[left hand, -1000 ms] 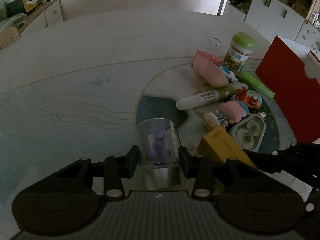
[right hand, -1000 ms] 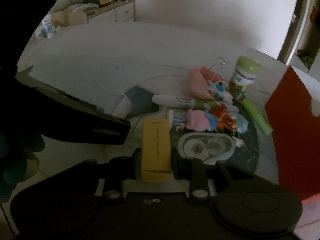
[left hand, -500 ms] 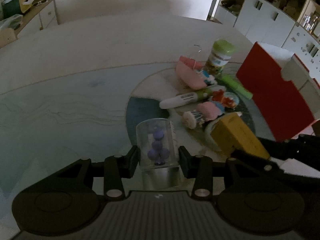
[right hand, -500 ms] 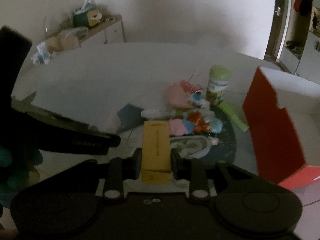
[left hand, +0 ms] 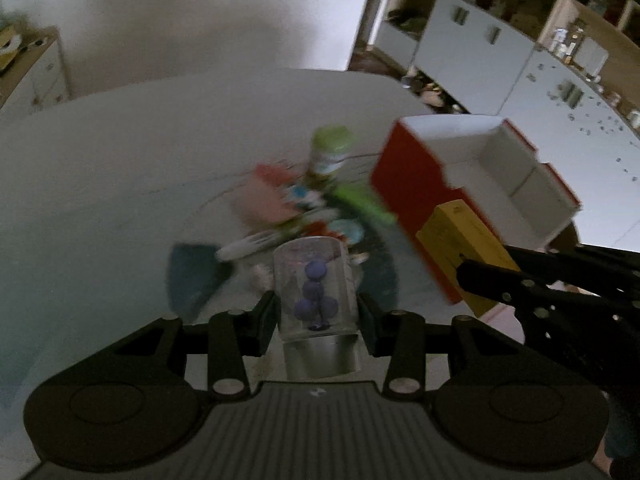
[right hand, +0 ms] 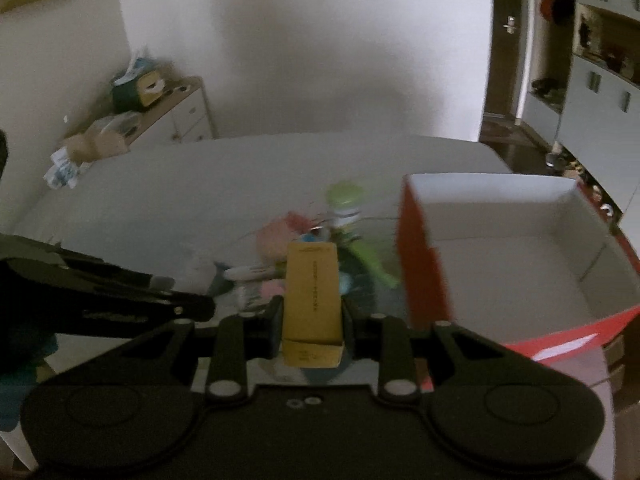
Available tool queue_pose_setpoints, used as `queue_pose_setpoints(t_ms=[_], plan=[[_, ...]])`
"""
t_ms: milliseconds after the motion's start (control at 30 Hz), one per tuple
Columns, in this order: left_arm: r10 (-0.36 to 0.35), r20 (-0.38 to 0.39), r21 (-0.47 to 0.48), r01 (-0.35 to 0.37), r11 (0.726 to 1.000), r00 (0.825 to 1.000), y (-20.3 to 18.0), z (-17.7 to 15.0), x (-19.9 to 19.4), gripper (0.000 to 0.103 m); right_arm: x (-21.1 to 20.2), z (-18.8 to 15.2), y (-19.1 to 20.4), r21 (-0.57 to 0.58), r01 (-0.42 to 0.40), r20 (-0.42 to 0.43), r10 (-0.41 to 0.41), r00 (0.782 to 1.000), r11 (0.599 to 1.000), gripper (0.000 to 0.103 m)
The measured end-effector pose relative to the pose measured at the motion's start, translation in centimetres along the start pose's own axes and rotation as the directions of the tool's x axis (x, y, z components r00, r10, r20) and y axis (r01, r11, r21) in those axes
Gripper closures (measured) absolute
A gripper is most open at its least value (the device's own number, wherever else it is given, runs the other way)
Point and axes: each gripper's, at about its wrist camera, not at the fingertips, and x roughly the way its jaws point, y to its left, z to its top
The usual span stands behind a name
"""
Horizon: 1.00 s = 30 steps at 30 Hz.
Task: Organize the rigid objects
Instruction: 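Carry the yellow box and clear vial over the red box with both tools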
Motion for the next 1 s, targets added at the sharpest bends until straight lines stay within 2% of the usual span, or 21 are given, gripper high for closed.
queue_pose_setpoints(t_ms=[267, 600, 900, 1000], plan=[[-0.035, 0.013, 0.063, 0.034, 0.997, 0.999, -6.2, 2.7, 1.4, 0.061, -1.6, 0.6, -6.1, 0.036, 0.054, 0.033, -0.056, 0.998, 0.998, 0.075], [-0.037, 0.012, 0.117, 0.036, 0.992, 0.999, -13.7, 6.0, 5.0, 0.061, -1.7, 0.6, -13.6, 0.057, 0.093, 0.029, -0.095, 0.995, 0.994, 0.075], [-0.019, -0.023, 0.121, 0.021, 0.992, 1.000, -18.7, 9.1, 9.8, 0.061, -0.3, 0.6, -18.6, 0.041, 0.119, 0.011, -0.120, 0.993, 0.992, 0.075], [0.013, -0.043, 0.119, -0.007, 0.993, 0.999, -19.7, 10.0, 11.7, 0.061, 0.4, 0.6, -19.9, 0.029, 0.124, 0.002, -0.124, 0.992, 0.992, 0.075]])
